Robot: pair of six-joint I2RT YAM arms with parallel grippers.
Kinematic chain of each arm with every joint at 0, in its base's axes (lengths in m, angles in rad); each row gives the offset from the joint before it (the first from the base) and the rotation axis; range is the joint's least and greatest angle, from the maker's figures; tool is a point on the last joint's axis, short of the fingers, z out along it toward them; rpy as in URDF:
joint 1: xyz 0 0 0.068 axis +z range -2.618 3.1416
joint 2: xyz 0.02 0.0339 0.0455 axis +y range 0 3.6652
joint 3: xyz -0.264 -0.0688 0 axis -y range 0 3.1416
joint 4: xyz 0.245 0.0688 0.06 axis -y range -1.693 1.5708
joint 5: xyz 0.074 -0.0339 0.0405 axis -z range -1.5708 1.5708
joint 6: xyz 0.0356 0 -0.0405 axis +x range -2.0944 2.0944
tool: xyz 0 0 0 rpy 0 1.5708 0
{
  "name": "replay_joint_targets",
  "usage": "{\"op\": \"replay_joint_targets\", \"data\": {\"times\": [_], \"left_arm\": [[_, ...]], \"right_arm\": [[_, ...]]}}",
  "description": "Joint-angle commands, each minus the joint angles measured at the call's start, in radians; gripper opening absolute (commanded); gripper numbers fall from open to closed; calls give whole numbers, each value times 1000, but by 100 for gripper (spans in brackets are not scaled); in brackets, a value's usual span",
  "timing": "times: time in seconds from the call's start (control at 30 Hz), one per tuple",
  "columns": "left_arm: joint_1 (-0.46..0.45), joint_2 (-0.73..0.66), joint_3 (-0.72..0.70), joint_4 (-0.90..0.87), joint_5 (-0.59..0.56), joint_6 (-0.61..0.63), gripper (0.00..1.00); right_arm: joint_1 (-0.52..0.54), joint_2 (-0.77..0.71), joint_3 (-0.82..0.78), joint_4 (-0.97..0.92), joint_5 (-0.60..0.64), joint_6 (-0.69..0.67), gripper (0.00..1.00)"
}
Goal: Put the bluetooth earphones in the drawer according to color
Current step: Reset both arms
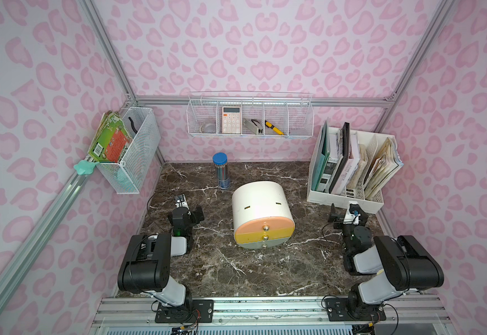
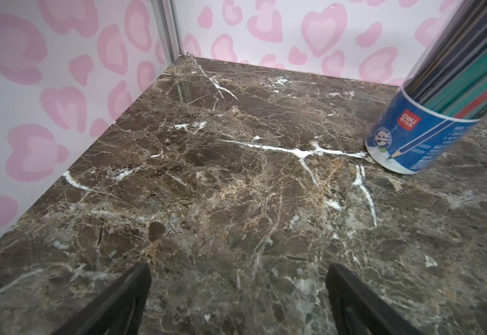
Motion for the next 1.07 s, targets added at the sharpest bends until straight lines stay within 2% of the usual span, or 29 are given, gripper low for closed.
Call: {"op": "replay_joint_targets", "data": {"times": [0.0,0.07,1.03], "left_arm": [[1,0,5,26,9,0,99],[1,-1,4,26,9,-1,99],[0,-1,7,25,9,-2,99]], "right_arm": [[-26,-6,50,-157,-37,30,100],[-25,6,38,-114,-38,27,100],[-33,1,42,-127,-56,30,100]]}}
